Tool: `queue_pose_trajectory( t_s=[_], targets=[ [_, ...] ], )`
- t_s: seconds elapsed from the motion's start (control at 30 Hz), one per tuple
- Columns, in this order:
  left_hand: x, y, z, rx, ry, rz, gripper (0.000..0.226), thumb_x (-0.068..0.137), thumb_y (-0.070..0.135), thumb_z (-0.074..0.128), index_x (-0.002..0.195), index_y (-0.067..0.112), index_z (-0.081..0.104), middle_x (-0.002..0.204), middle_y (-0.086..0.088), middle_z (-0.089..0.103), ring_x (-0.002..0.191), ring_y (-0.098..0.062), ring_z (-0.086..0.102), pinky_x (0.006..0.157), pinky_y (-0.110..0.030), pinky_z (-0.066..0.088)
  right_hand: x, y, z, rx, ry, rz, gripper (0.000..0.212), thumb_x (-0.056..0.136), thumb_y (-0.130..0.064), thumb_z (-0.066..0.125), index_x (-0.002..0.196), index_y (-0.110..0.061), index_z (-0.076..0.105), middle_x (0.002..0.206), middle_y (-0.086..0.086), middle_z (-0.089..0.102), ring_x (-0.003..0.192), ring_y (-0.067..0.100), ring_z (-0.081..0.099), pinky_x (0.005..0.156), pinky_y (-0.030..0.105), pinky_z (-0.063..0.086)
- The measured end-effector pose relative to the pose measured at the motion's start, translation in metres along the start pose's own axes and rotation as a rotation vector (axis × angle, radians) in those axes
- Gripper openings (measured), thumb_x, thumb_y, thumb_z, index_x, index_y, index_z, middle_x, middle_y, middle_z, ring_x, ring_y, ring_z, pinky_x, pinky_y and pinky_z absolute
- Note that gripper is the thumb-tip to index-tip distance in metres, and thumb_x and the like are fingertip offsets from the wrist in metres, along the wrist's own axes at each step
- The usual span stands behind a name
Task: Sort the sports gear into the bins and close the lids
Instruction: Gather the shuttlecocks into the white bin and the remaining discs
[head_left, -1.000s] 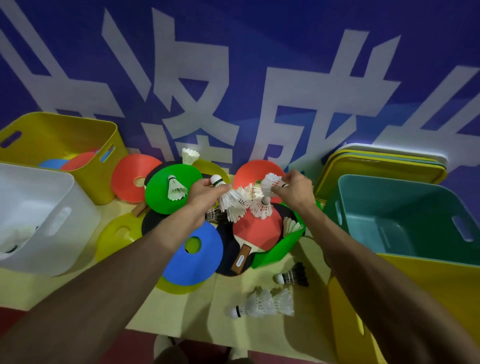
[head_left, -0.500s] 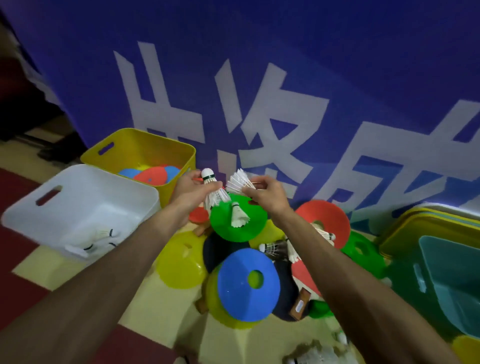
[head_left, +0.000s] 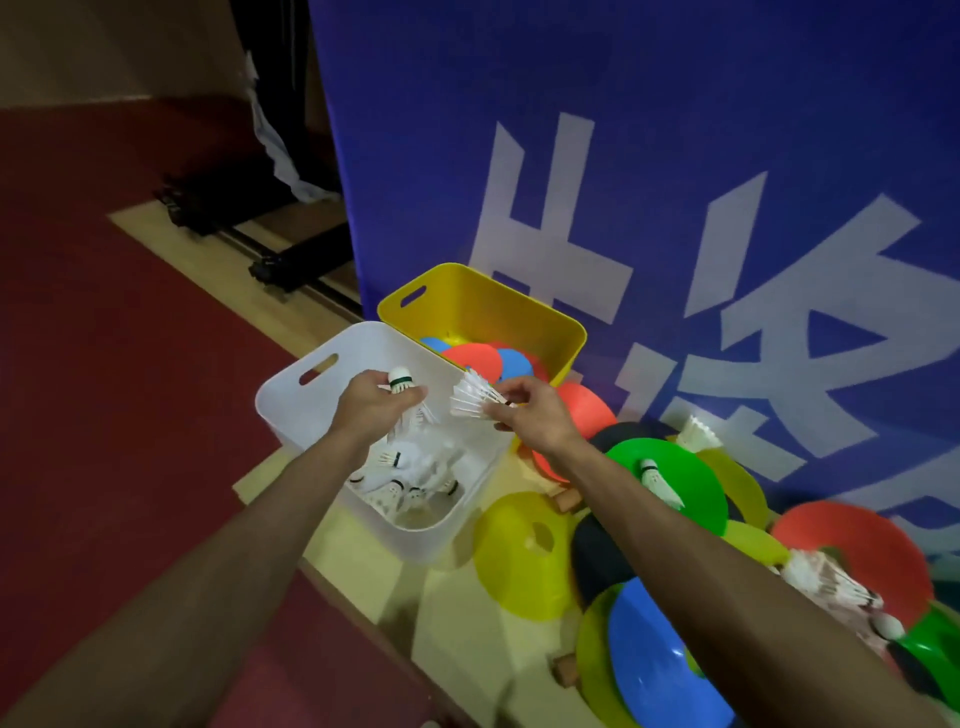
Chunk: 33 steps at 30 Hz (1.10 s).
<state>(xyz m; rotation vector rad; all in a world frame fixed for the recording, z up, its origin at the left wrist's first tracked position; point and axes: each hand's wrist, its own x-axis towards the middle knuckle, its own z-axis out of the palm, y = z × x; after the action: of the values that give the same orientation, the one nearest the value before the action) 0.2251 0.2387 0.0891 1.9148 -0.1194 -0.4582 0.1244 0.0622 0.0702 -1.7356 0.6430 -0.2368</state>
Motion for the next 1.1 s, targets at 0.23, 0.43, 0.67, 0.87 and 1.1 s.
queue_pose_trajectory(
  t_s=[0.23, 0.43, 0.67, 0.87, 1.1],
  targets=[
    [0.021, -0.014, -0.018, 0.018, 0.050, -0.009, 0.066, 0.084, 0.032, 0.069, 0.138, 0.009, 0.040, 0.135, -0.012, 0.052, 0.121, -0.027, 0.051, 0.095, -0.036, 0.042, 0.014, 0.002, 0.028, -0.014, -0.031, 0.078, 0.023, 0.077, -0.016, 0.072, 0.097, -0.017, 0.060, 0.089, 0.002, 0.061, 0.087, 0.022, 0.063, 0.087, 0.043, 0.055],
    [0.010, -0.013, 0.016, 0.068, 0.037, 0.076, 0.045, 0.088, 0.023, 0.063, 0.131, 0.014, 0.050, 0.132, -0.009, 0.050, 0.112, -0.021, 0.053, 0.080, -0.023, 0.043, 0.011, 0.006, -0.005, -0.024, 0.032, 0.078, 0.018, 0.086, -0.005, 0.063, 0.102, -0.012, 0.058, 0.088, 0.001, 0.057, 0.081, 0.015, 0.057, 0.069, 0.027, 0.052],
    [-0.022, 0.025, 0.097, 0.129, 0.012, 0.420, 0.029, 0.086, 0.008, 0.060, 0.115, 0.011, 0.058, 0.115, -0.002, 0.046, 0.100, -0.011, 0.053, 0.084, -0.020, 0.041, -0.008, 0.036, -0.100, -0.090, 0.215, 0.150, 0.020, 0.084, -0.007, 0.063, 0.104, -0.012, 0.063, 0.086, 0.000, 0.062, 0.079, 0.018, 0.060, 0.076, 0.037, 0.052],
    [-0.038, 0.031, 0.189, 0.193, -0.146, 0.405, 0.025, 0.080, 0.008, 0.066, 0.104, 0.012, 0.060, 0.108, -0.009, 0.057, 0.084, -0.016, 0.057, 0.086, -0.029, 0.047, -0.027, 0.066, -0.189, -0.058, 0.380, 0.209, 0.014, 0.084, -0.011, 0.065, 0.096, -0.017, 0.062, 0.094, 0.007, 0.067, 0.082, 0.019, 0.061, 0.079, 0.037, 0.050],
    [-0.047, 0.011, 0.259, 0.279, -0.281, 0.169, 0.030, 0.082, 0.021, 0.069, 0.108, 0.009, 0.058, 0.094, -0.005, 0.059, 0.097, -0.025, 0.060, 0.082, -0.029, 0.041, -0.021, 0.106, -0.253, -0.027, 0.455, 0.352, 0.026, 0.077, -0.037, 0.071, 0.098, -0.024, 0.062, 0.108, 0.009, 0.068, 0.099, 0.026, 0.065, 0.090, 0.044, 0.052]
  ],
)
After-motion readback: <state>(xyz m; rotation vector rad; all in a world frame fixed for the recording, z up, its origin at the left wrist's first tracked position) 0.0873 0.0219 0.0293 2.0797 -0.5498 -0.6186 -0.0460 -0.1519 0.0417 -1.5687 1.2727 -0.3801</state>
